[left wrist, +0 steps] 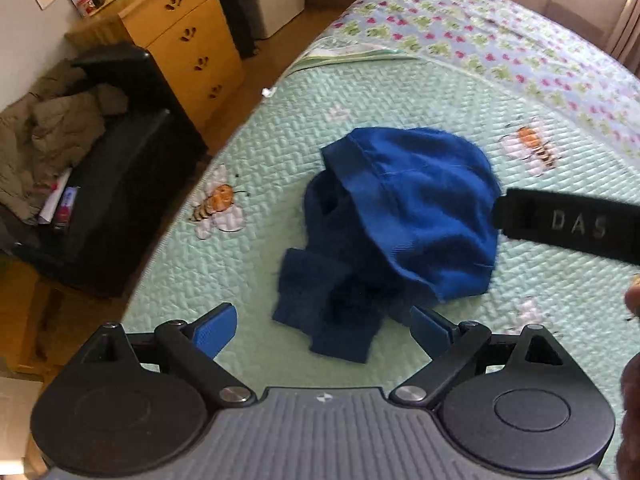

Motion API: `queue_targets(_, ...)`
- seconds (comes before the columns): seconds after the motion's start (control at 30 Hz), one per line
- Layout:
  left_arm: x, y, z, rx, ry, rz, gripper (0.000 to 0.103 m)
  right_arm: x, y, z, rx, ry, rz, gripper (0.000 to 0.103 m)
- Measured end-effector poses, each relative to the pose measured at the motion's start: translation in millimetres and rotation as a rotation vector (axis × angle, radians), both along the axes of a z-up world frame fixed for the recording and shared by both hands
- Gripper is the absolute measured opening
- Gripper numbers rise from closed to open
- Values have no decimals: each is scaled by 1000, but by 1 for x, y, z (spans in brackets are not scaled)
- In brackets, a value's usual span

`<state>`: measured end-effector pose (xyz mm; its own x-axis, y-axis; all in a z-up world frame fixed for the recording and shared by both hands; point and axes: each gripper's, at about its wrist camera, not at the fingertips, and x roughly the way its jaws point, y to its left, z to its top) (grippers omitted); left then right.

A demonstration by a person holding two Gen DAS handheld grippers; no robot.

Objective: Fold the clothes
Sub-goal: 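Move both grippers toward the crumpled blue sweatshirt on the bed, then lower the right gripper onto the sweatshirt hood and close on the fabric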

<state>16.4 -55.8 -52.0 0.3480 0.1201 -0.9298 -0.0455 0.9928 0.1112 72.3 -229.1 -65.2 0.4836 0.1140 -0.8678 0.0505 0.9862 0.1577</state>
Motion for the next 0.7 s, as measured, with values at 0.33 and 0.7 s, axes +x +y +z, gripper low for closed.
queue_targets(0.33,47,23,-45,-123,115,-23,92,31,6,-29,-30,104,-45,102)
queue_targets(0.7,83,24,-109,-60,190,-99,81,62,-3,-84,53,218,-115,102)
